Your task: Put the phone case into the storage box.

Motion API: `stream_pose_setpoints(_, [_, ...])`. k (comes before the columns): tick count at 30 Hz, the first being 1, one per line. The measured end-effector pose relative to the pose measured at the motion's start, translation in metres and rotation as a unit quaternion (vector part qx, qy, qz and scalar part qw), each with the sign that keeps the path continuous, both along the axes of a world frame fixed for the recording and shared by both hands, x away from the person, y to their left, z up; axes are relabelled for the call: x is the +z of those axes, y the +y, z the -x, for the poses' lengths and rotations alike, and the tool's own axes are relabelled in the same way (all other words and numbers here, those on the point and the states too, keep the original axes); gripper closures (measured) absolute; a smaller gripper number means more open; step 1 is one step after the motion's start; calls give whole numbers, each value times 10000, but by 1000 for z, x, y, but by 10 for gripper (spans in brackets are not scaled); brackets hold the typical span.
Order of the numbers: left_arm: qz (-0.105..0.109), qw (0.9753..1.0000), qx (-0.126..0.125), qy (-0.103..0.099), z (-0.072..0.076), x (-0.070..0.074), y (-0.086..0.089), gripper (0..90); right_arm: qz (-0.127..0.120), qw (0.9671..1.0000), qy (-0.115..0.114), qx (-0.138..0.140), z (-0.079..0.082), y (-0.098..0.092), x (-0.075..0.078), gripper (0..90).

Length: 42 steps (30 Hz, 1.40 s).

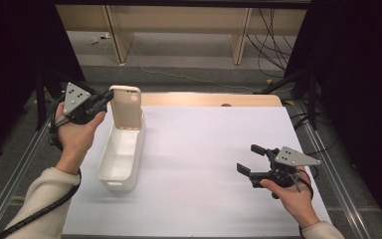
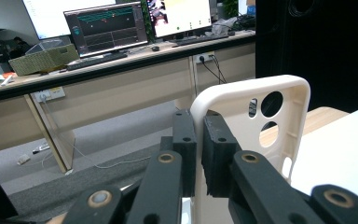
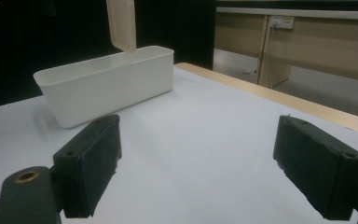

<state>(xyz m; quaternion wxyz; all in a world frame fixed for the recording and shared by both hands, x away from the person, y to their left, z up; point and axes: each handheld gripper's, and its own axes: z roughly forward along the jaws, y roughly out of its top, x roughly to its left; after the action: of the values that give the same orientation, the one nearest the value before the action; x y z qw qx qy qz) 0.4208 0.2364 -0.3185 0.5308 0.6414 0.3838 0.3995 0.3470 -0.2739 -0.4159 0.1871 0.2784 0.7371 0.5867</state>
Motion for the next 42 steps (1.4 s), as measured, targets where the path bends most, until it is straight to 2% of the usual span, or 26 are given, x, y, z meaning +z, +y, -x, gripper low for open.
stream_pose_setpoints(42, [-85, 9999, 97, 55, -22, -7, 2, 843, 1, 10000, 6, -7, 0, 0, 0, 162])
